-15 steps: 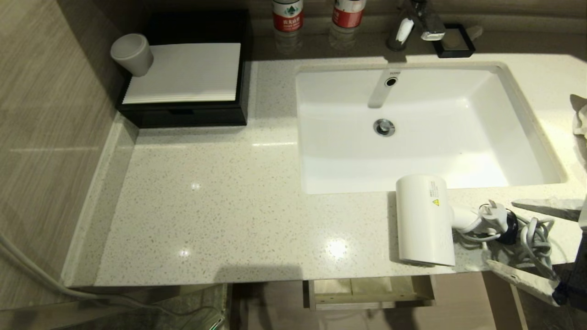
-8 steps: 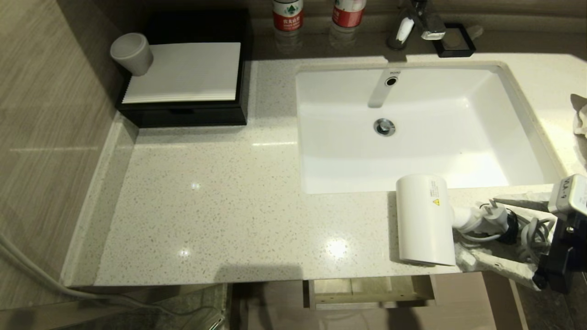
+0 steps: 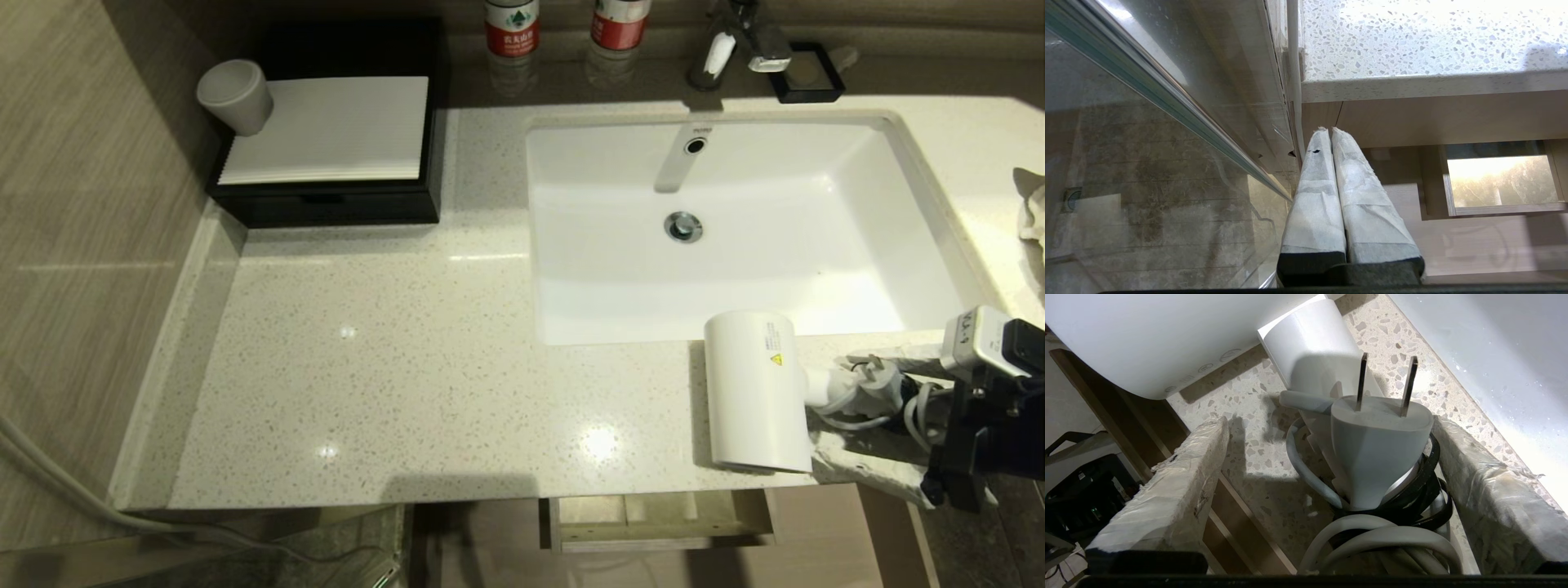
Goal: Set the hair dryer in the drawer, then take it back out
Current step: Pick up the hairdryer
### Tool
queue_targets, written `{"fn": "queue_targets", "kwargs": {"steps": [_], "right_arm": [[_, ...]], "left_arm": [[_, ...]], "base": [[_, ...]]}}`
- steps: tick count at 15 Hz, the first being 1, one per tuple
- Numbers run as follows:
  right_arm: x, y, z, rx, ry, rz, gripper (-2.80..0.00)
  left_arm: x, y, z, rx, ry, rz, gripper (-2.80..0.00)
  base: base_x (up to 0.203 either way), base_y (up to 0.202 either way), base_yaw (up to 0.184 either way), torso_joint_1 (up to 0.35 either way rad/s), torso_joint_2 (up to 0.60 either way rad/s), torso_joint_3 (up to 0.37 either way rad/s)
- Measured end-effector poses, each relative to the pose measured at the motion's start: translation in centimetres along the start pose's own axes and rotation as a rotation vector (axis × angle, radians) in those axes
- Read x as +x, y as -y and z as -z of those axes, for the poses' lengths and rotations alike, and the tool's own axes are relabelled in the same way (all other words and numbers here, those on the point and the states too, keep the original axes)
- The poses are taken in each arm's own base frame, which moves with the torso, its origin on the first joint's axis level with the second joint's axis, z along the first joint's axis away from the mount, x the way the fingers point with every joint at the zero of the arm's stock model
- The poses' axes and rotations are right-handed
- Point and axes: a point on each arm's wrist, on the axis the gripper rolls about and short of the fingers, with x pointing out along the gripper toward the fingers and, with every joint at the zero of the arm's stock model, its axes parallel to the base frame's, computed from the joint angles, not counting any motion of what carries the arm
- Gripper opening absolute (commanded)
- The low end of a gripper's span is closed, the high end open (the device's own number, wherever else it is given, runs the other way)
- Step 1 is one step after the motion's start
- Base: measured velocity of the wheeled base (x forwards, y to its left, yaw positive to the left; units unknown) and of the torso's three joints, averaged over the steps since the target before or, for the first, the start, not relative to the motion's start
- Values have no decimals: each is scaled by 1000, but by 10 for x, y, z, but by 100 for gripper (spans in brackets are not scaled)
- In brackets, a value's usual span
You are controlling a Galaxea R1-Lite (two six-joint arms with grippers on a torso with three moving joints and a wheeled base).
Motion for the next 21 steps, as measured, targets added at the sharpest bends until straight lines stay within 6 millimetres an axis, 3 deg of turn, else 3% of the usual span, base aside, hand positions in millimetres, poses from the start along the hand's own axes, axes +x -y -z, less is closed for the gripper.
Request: {"fn": "queue_targets", "kwargs": {"steps": [2, 3, 13, 21], "right_arm": [[2, 1, 2, 11, -2, -15, 0], [3, 1, 3, 15, 3, -24, -280], [2, 1, 5, 26, -5, -24, -280], [-20, -1, 1, 30, -9, 43, -280]], "left_arm": [[0, 0, 0, -1, 0, 0, -280], [0, 0, 0, -1, 0, 0, -280], [0, 0, 0, 0, 0, 0, -280], [0, 0, 0, -1, 0, 0, -280]], "base": [[0, 0, 0, 0, 0, 0], [0, 0, 0, 0, 0, 0], [0, 0, 0, 0, 0, 0], [0, 0, 0, 18, -43, -20]]}}
